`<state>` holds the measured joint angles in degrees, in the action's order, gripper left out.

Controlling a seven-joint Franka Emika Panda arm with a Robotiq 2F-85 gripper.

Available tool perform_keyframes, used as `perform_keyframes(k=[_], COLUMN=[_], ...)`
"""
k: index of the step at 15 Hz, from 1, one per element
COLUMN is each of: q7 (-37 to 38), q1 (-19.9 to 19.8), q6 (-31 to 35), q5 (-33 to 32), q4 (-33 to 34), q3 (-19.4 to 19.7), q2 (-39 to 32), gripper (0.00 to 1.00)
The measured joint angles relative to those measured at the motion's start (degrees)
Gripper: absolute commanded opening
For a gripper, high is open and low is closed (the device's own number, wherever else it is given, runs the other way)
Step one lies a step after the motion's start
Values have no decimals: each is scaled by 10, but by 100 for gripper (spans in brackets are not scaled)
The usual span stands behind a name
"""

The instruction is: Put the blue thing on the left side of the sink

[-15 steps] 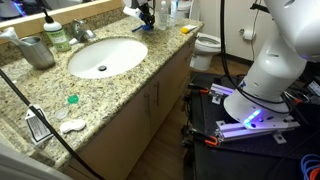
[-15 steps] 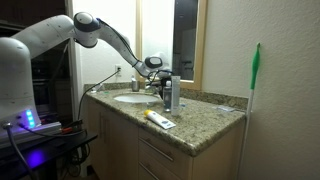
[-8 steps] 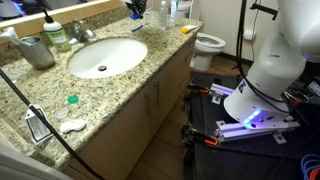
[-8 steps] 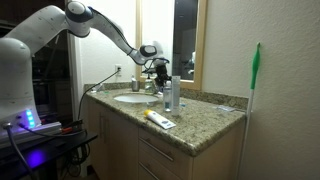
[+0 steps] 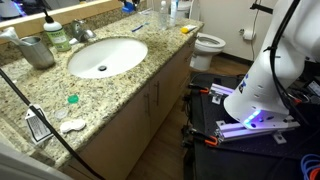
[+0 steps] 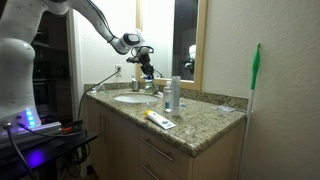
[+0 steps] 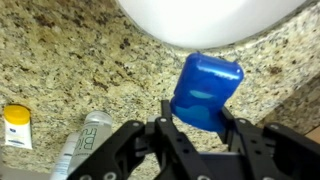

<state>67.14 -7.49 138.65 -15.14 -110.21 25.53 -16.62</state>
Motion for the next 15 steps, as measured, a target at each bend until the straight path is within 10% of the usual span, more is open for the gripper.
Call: perform_keyframes(k=[1, 4, 5, 15], q7=[-12, -51, -57, -89], q1=[2, -3, -6, 39], q6=[21, 71, 75, 112], q5=[-10, -11, -11, -58], q4=[-30, -107, -118, -209], q3=[-6, -12, -11, -134], q2=[24, 91, 103, 166], gripper=[44, 44, 19, 19])
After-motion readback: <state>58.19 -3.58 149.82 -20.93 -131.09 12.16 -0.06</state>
